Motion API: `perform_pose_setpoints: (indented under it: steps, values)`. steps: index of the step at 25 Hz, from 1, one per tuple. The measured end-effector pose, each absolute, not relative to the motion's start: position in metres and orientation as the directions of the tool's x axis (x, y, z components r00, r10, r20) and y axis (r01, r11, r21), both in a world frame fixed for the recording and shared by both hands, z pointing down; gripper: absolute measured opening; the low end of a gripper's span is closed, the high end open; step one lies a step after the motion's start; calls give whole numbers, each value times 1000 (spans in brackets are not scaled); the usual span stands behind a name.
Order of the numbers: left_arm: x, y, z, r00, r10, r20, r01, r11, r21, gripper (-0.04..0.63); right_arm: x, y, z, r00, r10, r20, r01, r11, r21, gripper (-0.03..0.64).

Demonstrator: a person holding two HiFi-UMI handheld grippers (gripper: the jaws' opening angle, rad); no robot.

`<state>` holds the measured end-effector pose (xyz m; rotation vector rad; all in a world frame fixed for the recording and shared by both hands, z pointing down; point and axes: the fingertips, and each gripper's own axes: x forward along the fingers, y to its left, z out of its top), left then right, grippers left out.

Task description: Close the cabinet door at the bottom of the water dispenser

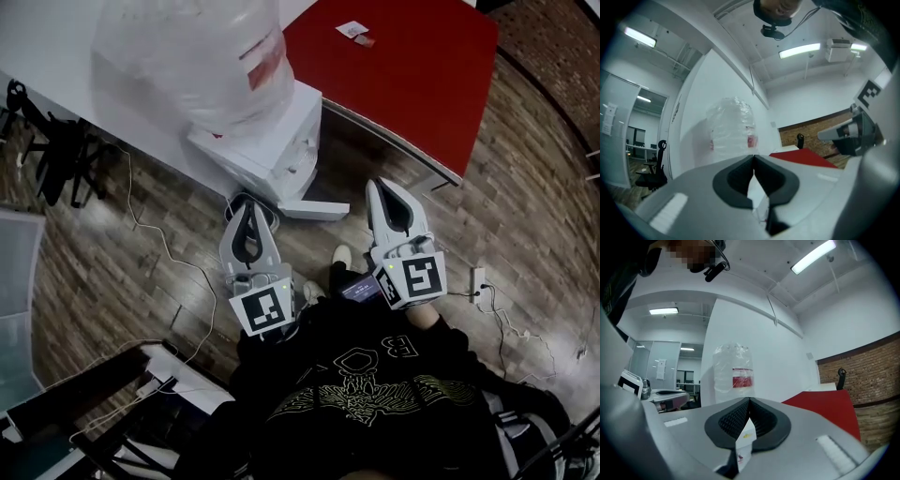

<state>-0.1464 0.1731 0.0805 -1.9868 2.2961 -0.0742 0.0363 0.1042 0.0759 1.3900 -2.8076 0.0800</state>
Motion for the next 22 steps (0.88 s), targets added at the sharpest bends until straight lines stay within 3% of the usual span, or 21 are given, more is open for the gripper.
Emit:
perform_pose_setpoints:
  steps: [10, 17, 22]
  values:
    - [-141, 113, 118, -118, -992, 43, -983, 110, -145, 8, 48, 38, 86, -653, -756, -44, -749, 654, -104, 10]
    - [-119, 75, 150, 4, -997, 73, -991, -14, -133, 8, 44, 16, 123, -659, -749, 72, -752, 657, -44, 106]
    - [-103, 44, 201, 106, -985, 137, -981, -126, -145, 8, 32, 11, 172, -689, -717, 110, -721, 693, -1, 124]
